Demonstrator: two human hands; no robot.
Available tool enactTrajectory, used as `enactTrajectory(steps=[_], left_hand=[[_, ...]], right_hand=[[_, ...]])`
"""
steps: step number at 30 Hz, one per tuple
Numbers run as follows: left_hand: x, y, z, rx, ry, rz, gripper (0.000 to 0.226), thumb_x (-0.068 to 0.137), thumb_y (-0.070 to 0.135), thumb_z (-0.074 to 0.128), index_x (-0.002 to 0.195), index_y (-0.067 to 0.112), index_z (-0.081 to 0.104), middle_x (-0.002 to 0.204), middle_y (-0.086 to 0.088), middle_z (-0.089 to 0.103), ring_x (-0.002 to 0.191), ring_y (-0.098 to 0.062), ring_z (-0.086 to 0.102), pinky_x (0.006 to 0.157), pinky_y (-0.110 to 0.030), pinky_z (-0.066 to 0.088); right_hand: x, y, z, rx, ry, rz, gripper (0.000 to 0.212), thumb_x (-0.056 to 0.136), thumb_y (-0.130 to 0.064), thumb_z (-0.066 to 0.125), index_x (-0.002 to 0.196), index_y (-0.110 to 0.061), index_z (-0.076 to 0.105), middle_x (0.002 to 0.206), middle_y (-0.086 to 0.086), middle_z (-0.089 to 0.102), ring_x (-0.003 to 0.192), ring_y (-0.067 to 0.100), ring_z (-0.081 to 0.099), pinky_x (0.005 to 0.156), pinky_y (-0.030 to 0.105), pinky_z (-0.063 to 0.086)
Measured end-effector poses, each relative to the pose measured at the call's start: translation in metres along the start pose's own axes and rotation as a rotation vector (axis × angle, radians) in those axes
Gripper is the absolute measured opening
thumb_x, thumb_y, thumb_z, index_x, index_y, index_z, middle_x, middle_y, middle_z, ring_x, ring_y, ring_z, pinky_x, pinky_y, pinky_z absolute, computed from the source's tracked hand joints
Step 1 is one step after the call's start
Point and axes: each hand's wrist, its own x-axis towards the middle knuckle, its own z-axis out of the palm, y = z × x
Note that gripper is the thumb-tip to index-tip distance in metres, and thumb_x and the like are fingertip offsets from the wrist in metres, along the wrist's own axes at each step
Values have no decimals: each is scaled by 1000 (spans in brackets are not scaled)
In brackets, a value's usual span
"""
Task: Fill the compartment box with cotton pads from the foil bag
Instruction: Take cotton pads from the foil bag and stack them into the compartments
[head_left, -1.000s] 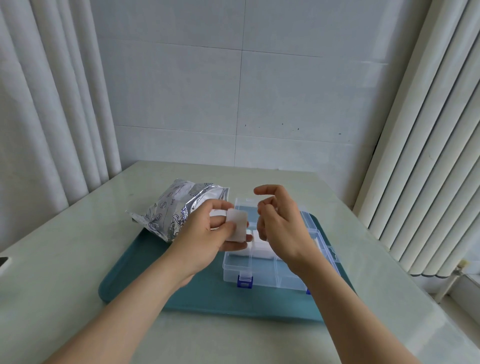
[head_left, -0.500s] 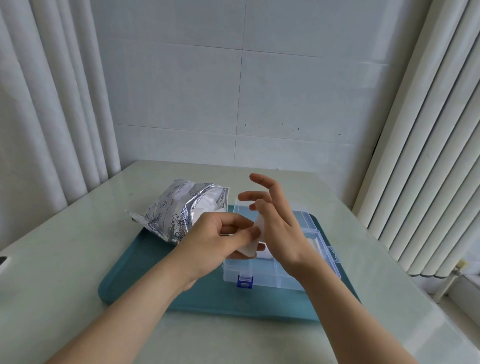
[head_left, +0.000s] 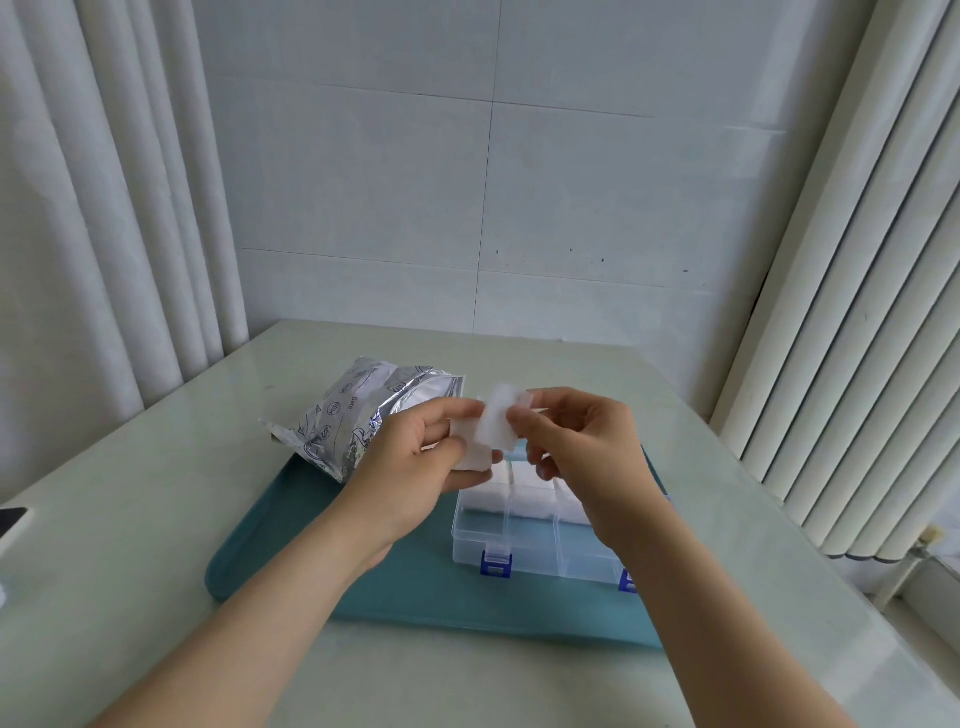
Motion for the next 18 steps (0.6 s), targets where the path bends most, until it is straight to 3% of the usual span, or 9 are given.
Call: enactTrajectory(steps=[4, 8, 11, 15, 18], left_hand=[[2, -3, 1, -74, -20, -31, 49, 109, -6, 41, 142, 24, 59, 125, -8, 76, 112, -27, 75, 93, -41, 63], [2, -4, 3, -160, -57, -51, 40, 113, 3, 39, 140, 21, 63, 127, -18, 72, 115, -31, 73, 96, -46, 62], [2, -4, 3, -136, -66, -8, 34, 114, 11, 42, 138, 21, 65, 124, -24, 71, 116, -31, 73, 96, -44, 62], [-1, -3, 3, -4, -96, 51, 38, 112, 2, 45, 137, 25, 62, 114, -6, 80, 111, -23, 76, 90, -35, 63], [-2, -3, 2, 59, -58, 73, 42, 111, 1, 47, 141, 28, 59, 114, -3, 80, 111, -23, 75, 92, -38, 63]], right_hand=[[-2, 2, 1, -55, -108, 68, 14, 88, -12, 84, 96, -5, 76, 66, 8, 69, 52, 20, 51, 52, 28, 43], [-3, 5, 6, -205, -29, -9, 12, 85, -13, 86, 90, -10, 76, 65, 4, 73, 47, 12, 55, 49, 19, 46], [-1, 6, 6, -228, 5, -56, 12, 85, -14, 87, 91, -11, 76, 67, 3, 76, 48, 9, 60, 51, 22, 49], [-1, 8, 7, -310, 10, -102, 13, 85, -17, 88, 90, -15, 76, 68, -1, 76, 55, 8, 67, 57, 26, 53], [1, 11, 9, -404, 53, -172, 14, 82, -21, 89, 87, -22, 76, 71, -7, 76, 61, 7, 69, 61, 22, 52]])
